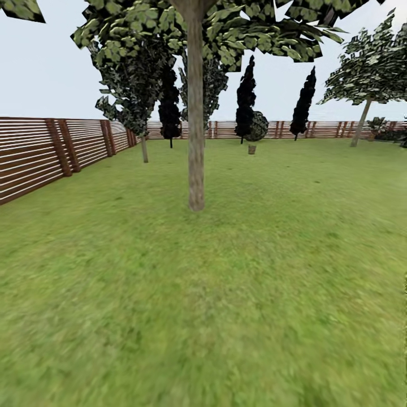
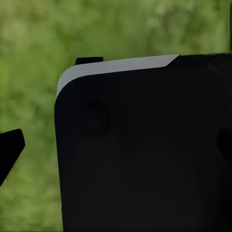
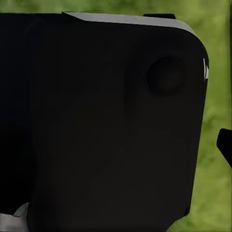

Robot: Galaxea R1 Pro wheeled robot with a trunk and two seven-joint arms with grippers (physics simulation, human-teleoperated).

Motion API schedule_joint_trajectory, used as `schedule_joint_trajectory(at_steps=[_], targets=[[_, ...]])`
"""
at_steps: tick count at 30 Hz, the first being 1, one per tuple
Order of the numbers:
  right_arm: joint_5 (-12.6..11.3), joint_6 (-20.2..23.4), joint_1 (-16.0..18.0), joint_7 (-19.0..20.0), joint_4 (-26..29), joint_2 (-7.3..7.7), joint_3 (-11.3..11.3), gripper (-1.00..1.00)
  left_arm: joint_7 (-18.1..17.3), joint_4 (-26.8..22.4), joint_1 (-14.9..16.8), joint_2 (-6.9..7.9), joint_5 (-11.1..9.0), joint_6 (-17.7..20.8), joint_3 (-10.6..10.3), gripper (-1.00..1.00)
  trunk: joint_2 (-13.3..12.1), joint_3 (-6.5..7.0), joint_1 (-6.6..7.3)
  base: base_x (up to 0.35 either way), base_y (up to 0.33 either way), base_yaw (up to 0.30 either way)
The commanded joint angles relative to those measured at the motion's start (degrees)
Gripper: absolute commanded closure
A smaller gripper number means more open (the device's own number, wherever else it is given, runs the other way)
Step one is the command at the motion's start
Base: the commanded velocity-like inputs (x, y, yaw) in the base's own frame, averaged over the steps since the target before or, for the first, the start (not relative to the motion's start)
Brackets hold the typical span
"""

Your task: Take the three Easter eggs out of the wicker basket on the lawn in the garden, then place them on the lawn next to a single tree (choose any tree) so that all three eggs are next to the same tree and none are left in the basket.

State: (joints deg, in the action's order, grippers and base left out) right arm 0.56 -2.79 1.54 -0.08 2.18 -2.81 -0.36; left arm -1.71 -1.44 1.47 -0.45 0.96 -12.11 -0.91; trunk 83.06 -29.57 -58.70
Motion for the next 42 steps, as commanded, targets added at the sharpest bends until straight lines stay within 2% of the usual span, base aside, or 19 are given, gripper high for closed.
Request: schedule_joint_trajectory(at_steps=[1, 7, 23, 42], targets=[[0.1, -0.2, 0.0, 0.0, -0.1, -0.01, 0.0, -1.0, -0.1, 0.0, 0.0, 0.01, 0.1, -0.2, -0.1, -1.0, 0.0, -0.11, -0.03, 0.339, 0.0, -0.218], [0.1, -0.2, 0.0, 0.0, -0.1, -0.01, -0.1, -1.0, -0.1, 0.0, 0.0, 0.01, 0.1, -0.2, -0.1, -1.0, 0.0, -0.38, -0.03, 0.339, 0.0, -0.187], [0.1, -0.2, 0.0, 0.0, -0.1, -0.01, 0.0, -1.0, -0.1, 0.0, 0.0, 0.01, 0.1, -0.2, -0.1, -1.0, 0.0, -0.56, -0.03, 0.339, 0.0, -0.045], [0.1, -0.2, 0.0, 0.0, -0.1, -0.01, 0.0, -1.0, -0.1, 0.0, 0.0, 0.01, 0.1, -0.2, -0.1, -1.0, 0.0, -1.33, -0.03, 0.339, 0.0, -0.177]])
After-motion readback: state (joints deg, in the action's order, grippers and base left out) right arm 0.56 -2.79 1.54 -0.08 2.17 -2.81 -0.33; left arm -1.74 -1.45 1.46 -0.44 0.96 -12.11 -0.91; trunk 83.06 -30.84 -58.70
